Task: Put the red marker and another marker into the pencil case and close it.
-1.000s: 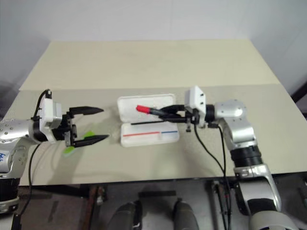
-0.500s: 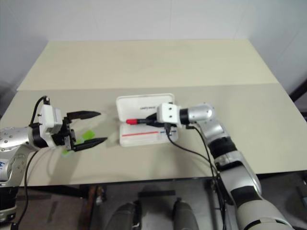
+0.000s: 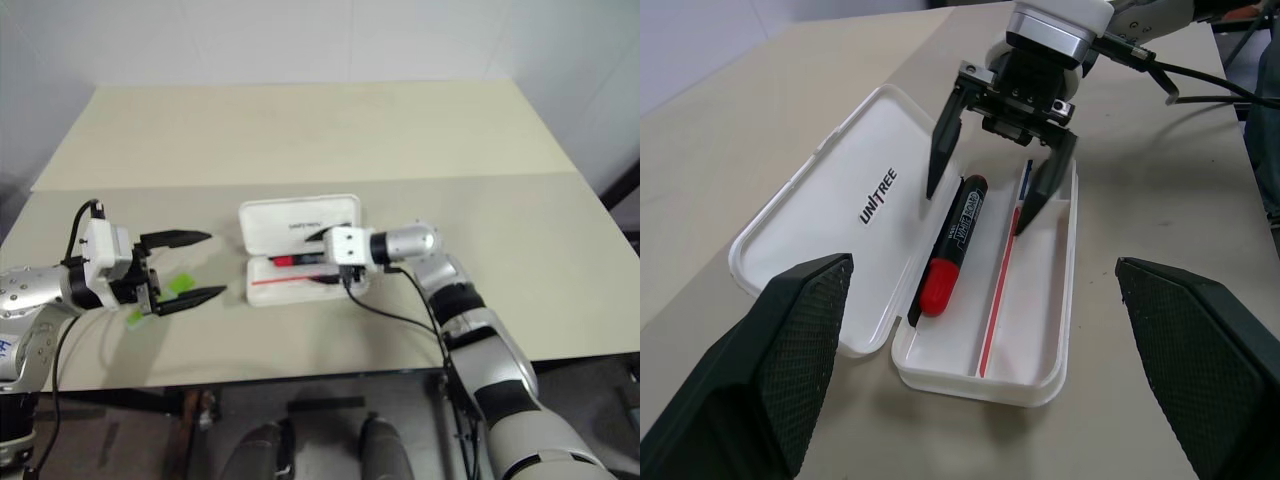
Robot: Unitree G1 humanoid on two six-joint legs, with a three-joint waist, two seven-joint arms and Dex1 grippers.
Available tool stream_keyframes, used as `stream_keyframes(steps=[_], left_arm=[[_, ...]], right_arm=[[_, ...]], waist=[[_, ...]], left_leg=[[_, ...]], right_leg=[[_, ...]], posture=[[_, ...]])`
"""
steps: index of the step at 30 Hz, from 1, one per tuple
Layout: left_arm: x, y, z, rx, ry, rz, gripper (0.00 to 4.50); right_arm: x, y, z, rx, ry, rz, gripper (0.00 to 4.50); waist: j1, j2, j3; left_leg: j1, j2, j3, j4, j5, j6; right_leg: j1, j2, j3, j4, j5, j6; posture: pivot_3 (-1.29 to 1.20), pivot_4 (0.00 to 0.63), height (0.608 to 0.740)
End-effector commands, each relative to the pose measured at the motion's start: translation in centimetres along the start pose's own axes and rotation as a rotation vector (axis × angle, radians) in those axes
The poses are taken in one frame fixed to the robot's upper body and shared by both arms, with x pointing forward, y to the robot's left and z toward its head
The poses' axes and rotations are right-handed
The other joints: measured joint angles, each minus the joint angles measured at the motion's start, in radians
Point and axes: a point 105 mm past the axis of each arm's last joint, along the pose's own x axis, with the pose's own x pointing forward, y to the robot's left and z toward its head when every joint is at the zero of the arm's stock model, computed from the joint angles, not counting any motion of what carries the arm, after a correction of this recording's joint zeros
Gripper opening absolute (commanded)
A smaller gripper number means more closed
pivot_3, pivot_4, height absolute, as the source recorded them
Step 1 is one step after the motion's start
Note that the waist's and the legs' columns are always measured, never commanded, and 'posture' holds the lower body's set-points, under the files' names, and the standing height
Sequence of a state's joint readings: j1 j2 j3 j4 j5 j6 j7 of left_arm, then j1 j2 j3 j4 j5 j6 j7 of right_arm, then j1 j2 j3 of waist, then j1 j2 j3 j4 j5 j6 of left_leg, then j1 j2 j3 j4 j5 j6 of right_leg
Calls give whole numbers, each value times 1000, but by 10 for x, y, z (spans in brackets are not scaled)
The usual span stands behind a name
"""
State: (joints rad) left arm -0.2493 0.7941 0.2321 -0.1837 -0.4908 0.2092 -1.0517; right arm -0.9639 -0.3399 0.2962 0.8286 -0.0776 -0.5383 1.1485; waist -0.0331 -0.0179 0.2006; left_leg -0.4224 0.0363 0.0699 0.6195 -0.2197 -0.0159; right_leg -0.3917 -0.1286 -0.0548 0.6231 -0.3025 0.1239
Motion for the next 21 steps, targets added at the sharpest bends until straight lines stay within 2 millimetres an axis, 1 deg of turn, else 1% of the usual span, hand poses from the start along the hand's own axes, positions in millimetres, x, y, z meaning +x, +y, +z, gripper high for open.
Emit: stream_keyframes(steps=[1,2,4,5,7,9,12,16,18,21], left_arm=[[0,-3,7,19,-22,6,4500],[-1,-3,6,17,-19,10,4500],[-4,-3,4,15,-8,25,4500],[-8,-2,2,12,3,40,4500],[-11,-2,0,9,14,56,4500],[-28,0,-12,-3,61,137,4500],[-60,0,-33,-37,133,269,4500],[-89,-3,-50,-76,186,357,4500],[-99,-3,-56,-103,191,397,4500],[-108,-5,-71,-144,215,415,4500]], right_arm=[[-5,-18,31,9,-146,-46,4463],[-8,-17,41,49,-212,-29,4463],[-17,-7,60,131,-337,43,4463],[-25,-2,69,176,-397,80,4463],[-34,5,80,226,-453,121,4463],[-54,12,86,279,-477,118,4463],[-78,21,89,335,-463,77,4463],[-101,28,88,385,-416,35,4463],[-109,31,85,401,-383,17,4463],[-114,34,79,407,-340,1,4463]], waist=[[0,0,0],[0,0,0],[2,0,0],[3,0,0],[5,0,0],[6,0,0],[6,0,0],[5,-1,0],[6,-1,0],[6,-1,0]], left_leg=[[0,0,0,0,0,0],[0,0,0,0,0,0],[0,1,0,0,0,0],[0,2,0,0,0,0],[0,2,0,-1,-1,0],[0,2,0,0,-4,5],[0,5,0,0,-6,7],[0,6,2,0,-7,6],[1,9,2,0,-10,1],[1,10,2,0,-10,0]], right_leg=[[0,0,0,0,0,0],[0,0,0,0,0,0],[0,0,0,0,0,0],[0,1,0,0,0,0],[0,1,0,0,0,0],[0,1,0,0,0,0],[0,-2,-1,-2,0,0],[-1,-2,-2,-5,0,-2],[-1,-1,-3,-5,0,-4],[-2,-1,-3,-5,0,-6]], posture=[[0,150,740],[0,150,740],[0,150,740],[0,150,740],[0,150,740],[0,150,740],[0,150,740],[0,150,740],[0,150,740],[0,150,740]])
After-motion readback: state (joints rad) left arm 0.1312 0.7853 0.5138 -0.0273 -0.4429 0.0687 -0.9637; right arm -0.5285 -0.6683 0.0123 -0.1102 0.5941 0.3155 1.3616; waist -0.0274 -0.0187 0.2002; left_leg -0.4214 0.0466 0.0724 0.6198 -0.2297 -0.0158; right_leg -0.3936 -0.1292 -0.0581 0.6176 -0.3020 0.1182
